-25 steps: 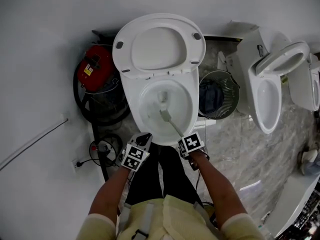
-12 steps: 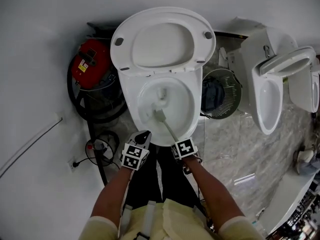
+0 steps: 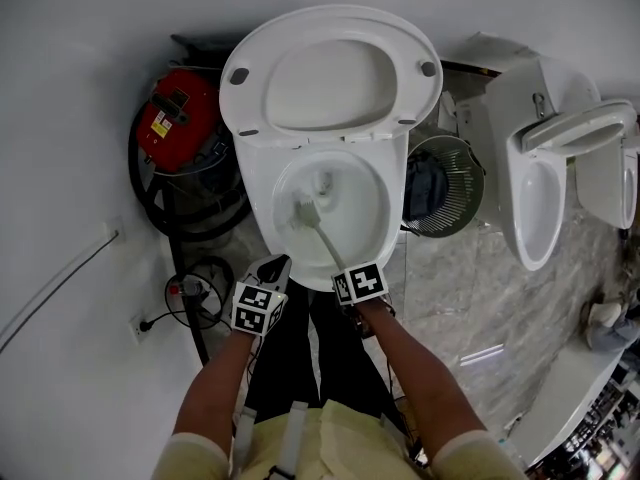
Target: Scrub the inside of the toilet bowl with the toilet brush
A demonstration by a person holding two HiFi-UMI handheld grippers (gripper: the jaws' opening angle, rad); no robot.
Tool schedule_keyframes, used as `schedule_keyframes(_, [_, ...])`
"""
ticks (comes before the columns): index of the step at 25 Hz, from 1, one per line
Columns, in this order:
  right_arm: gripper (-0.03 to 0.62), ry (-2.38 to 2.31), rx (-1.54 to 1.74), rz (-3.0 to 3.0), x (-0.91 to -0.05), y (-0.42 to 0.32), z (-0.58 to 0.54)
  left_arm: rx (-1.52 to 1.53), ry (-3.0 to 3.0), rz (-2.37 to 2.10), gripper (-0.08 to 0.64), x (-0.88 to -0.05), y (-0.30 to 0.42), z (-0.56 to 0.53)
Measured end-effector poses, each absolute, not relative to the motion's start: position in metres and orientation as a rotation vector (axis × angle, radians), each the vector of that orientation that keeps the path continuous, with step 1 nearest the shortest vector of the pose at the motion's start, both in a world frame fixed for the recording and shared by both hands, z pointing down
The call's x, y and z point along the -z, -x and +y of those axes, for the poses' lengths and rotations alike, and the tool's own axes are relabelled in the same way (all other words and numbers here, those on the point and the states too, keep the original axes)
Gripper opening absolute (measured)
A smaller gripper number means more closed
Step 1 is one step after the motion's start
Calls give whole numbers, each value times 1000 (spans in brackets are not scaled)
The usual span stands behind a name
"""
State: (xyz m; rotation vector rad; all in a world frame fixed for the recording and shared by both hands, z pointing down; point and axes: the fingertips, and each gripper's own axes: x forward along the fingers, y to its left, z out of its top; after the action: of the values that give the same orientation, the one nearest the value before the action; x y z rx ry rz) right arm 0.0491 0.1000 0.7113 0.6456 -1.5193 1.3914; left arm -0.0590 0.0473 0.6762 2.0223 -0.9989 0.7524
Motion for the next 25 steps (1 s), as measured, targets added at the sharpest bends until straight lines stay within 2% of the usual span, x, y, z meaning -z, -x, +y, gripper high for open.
schedule_keyframes(15, [29, -714, -1389, -1560, -715, -37, 48, -752, -2062, -956, 12, -675, 48, 39])
schedule_keyframes(25, [30, -823, -1361, -1542, -719, -66, 24, -759, -2074, -937, 12, -675, 42, 47])
